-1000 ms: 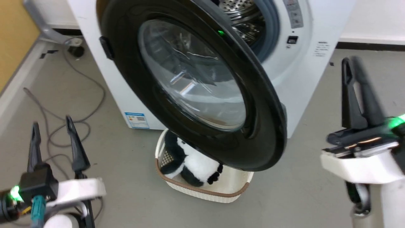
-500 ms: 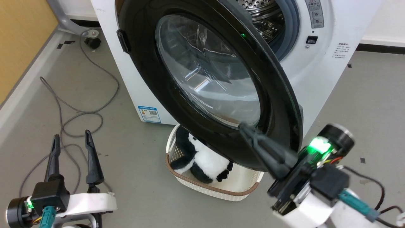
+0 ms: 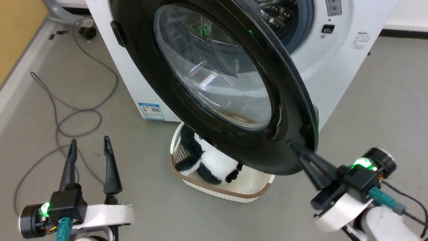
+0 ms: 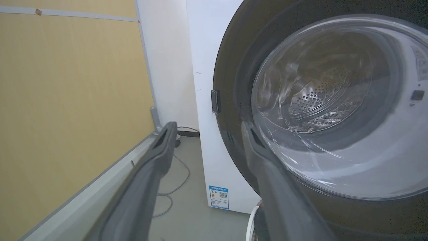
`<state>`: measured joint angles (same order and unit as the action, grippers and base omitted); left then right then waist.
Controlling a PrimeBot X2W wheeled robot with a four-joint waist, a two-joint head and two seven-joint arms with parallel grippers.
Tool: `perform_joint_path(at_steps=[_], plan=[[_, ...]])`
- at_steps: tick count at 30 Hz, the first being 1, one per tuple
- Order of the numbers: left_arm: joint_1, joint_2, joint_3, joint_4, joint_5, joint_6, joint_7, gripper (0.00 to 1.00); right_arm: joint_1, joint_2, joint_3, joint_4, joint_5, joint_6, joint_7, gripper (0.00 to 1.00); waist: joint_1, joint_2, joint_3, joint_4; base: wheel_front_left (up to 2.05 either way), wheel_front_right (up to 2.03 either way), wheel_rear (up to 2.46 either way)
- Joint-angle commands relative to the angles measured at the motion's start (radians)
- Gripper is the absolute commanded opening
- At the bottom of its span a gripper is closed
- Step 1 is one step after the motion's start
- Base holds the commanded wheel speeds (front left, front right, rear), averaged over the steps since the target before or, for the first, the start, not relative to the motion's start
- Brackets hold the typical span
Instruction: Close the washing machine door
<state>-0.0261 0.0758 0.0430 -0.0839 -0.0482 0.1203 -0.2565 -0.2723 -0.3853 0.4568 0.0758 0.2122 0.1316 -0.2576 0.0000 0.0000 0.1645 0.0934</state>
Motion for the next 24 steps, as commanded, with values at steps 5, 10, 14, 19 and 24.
perform_joint_path(at_steps=[5, 10, 14, 19, 24], plan=[[-0.037, -0.003, -0.026, -0.001, 0.044, -0.001, -0.005, 1.00, -0.033, 0.014, -0.065, 0.051, 0.016, -0.001, -0.004, 0.00, 0.0000, 0.0000, 0.049, -0.005, 0.00, 0.00, 0.00], [-0.066, -0.004, -0.036, -0.003, 0.056, 0.022, -0.005, 1.00, -0.100, 0.014, -0.118, 0.108, 0.022, -0.001, -0.004, 0.00, 0.0000, 0.0000, 0.102, -0.003, 0.00, 0.00, 0.00], [-0.086, 0.001, -0.038, -0.005, 0.064, 0.046, -0.005, 1.00, -0.187, 0.017, -0.151, 0.158, 0.025, -0.001, -0.004, 0.00, 0.0000, 0.0000, 0.143, -0.002, 0.00, 0.00, 0.00], [-0.111, 0.000, -0.043, -0.011, 0.057, 0.066, -0.005, 1.00, -0.302, 0.004, -0.182, 0.228, 0.028, -0.001, -0.004, 0.00, 0.0000, 0.0000, 0.193, 0.015, 0.00, 0.00, 0.00], [-0.135, -0.003, -0.043, -0.019, 0.046, 0.082, -0.005, 1.00, -0.429, -0.014, -0.193, 0.324, 0.030, -0.001, -0.004, 0.00, 0.0000, 0.0000, 0.241, 0.031, 0.00, 0.00, 0.00]])
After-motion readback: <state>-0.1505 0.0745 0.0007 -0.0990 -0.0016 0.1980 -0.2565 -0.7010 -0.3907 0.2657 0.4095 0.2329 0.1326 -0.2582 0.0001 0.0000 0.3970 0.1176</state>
